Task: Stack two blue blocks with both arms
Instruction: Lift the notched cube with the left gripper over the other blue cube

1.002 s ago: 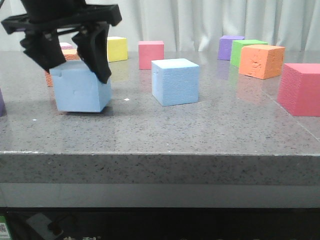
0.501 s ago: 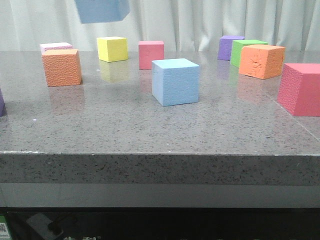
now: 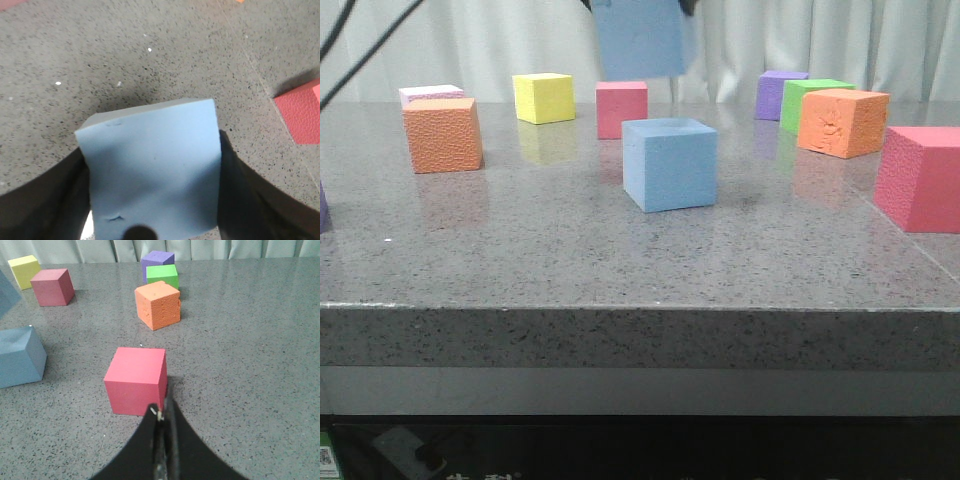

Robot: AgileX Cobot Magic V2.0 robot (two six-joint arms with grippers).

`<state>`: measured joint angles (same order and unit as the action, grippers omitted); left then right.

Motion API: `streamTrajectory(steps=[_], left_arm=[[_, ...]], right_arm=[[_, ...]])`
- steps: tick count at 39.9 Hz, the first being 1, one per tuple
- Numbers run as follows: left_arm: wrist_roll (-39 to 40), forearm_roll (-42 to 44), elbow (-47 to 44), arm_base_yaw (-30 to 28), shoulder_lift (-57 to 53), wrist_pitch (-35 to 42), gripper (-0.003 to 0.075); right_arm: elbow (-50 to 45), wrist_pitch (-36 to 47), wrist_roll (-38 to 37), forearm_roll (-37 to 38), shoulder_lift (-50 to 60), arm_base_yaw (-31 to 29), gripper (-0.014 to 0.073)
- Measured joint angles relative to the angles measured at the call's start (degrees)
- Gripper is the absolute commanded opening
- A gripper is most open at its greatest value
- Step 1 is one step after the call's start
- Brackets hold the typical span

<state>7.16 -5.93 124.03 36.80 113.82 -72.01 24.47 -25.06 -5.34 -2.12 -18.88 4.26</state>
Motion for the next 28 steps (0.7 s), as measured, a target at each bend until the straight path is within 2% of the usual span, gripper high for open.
streamTrajectory(steps=[28], left_arm=[[0.0,-1.2,-0.3,0.7,1.3,0.0,0.0298]], right_arm=[[0.0,0.0,0.0,0.0,0.0,0.0,-0.0104]])
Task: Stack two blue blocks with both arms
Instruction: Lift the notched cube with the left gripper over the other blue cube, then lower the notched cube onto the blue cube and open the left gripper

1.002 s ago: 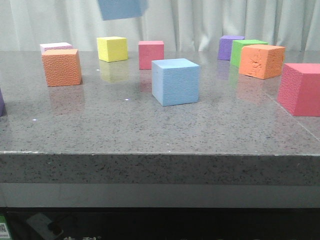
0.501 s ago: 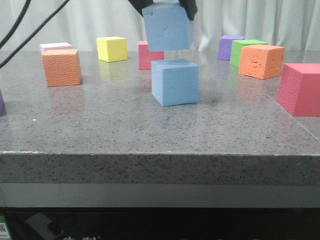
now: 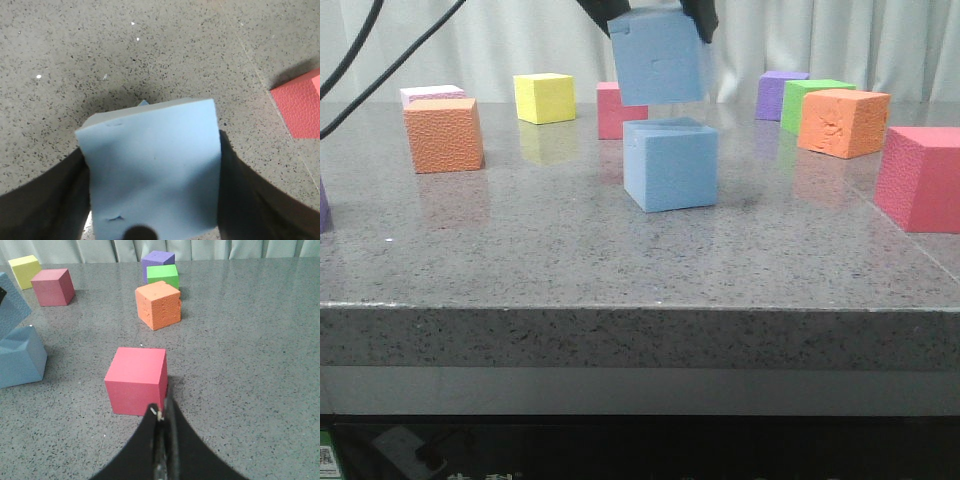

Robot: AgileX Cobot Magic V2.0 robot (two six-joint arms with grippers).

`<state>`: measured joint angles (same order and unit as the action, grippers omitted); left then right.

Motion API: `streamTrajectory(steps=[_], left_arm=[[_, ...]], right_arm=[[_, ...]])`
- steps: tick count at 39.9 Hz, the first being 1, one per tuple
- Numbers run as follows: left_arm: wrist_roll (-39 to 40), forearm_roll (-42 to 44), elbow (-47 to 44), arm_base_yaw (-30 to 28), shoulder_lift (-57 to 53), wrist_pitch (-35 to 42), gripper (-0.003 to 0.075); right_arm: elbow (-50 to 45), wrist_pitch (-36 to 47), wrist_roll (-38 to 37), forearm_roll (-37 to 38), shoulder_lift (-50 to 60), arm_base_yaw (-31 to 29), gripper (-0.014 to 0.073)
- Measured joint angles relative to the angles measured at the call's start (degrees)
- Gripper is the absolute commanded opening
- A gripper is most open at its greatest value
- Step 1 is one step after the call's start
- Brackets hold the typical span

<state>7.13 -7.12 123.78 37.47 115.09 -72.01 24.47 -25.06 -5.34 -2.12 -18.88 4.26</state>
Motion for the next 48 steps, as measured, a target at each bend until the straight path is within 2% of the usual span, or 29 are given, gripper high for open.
streamTrajectory(steps=[18,20,27,29,48], left_arm=[[-0.1,-0.7,-2.6,0.0,0.0,0.0,0.0303],[-0.1,-0.7,-2.6,0.0,0.1,0.0,0.0330],[-0.1,-0.7,-2.6,0.0,0.3,0.0,0.0519],[-0.1,-0.7,-2.6,0.0,0.3,0.0,0.0546],[-0.1,-0.7,-2.7,0.0,0.3,0.0,0.0584]], right_arm=[[0.0,0.0,0.0,0.0,0.0,0.0,-0.0104],[0.0,0.0,0.0,0.0,0.0,0.0,-0.0104],[0.0,0.0,0.0,0.0,0.0,0.0,-0.0104],[0.0,0.0,0.0,0.0,0.0,0.0,-0.0104],[0.0,0.0,0.0,0.0,0.0,0.0,-0.0104]])
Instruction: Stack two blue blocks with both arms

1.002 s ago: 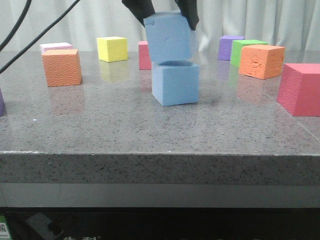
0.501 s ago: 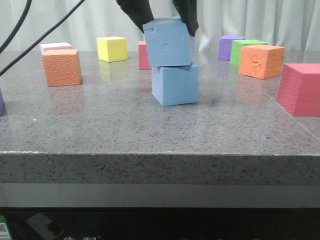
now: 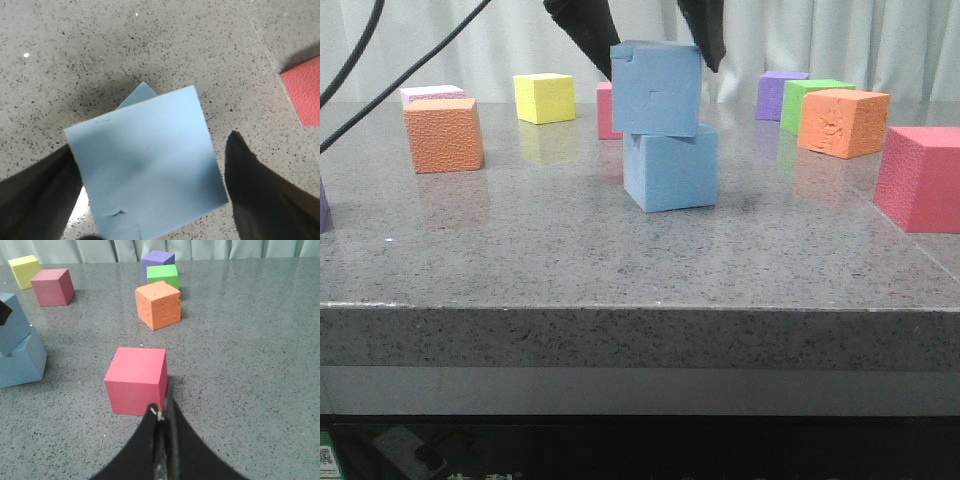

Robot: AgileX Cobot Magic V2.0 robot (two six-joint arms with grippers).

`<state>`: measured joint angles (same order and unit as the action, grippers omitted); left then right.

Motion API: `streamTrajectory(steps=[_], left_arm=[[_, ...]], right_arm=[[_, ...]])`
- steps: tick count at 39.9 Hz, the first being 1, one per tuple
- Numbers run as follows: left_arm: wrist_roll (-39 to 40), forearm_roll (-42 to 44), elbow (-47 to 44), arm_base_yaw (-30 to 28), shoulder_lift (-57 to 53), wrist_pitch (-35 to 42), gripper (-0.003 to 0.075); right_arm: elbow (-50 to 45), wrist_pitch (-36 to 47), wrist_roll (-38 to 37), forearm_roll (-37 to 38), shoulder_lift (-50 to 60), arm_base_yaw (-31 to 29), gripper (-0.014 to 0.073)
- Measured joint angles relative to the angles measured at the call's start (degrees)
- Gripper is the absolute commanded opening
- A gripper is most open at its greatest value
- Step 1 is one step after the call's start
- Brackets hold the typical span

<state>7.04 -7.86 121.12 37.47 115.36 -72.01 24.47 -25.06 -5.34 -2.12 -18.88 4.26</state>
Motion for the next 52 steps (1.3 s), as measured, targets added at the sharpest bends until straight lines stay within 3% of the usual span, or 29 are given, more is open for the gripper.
streamTrajectory(steps=[28,32,44,52], left_arm=[[0.0,1.5,6.4,0.0,0.0,-0.1,0.0559],[0.0,2.8,7.7,0.0,0.0,-0.1,0.0476],[0.0,4.3,9.9,0.0,0.0,-0.2,0.0001],[-0.7,4.7,9.9,0.0,0.0,-0.3,-0.0018]], right_arm=[[0.0,0.0,0.0,0.0,0.0,0.0,-0.0104],[0.0,0.0,0.0,0.0,0.0,0.0,-0.0104],[0.0,0.0,0.0,0.0,0.0,0.0,-0.0104],[0.0,0.0,0.0,0.0,0.0,0.0,-0.0104]])
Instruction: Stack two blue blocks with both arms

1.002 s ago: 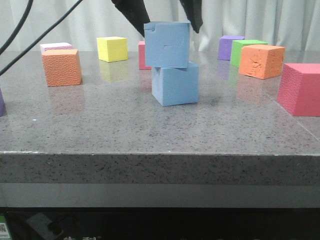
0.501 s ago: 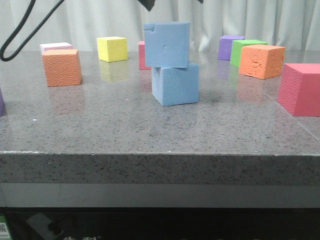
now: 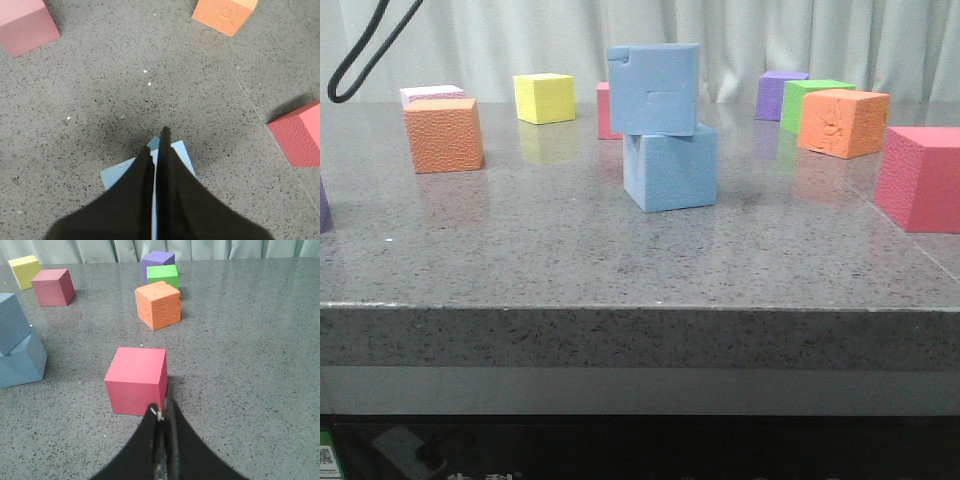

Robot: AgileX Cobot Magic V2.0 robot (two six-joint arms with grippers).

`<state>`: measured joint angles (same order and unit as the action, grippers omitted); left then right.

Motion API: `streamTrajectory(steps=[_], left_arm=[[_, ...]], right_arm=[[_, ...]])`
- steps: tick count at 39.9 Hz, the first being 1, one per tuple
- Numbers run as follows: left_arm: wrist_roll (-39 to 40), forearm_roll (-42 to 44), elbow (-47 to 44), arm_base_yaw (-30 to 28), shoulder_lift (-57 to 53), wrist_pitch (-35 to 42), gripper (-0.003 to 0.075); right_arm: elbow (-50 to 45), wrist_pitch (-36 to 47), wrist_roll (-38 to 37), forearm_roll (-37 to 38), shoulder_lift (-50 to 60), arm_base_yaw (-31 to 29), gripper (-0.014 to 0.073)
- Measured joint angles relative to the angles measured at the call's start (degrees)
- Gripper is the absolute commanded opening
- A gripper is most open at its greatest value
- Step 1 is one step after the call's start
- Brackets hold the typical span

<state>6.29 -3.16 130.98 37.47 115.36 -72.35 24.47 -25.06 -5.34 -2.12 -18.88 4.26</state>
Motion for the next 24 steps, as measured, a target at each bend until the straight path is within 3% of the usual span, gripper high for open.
streamTrajectory(steps=[11,24], left_arm=[[-0.6,7.6,-2.8,0.0,-4.2,0.0,-0.0018],[-0.6,11.5,-20.3,-6.7,-16.1,0.0,-0.0018]], right_arm=[[0.0,0.0,0.0,0.0,0.0,0.0,-0.0104],[0.0,0.0,0.0,0.0,0.0,0.0,-0.0104]])
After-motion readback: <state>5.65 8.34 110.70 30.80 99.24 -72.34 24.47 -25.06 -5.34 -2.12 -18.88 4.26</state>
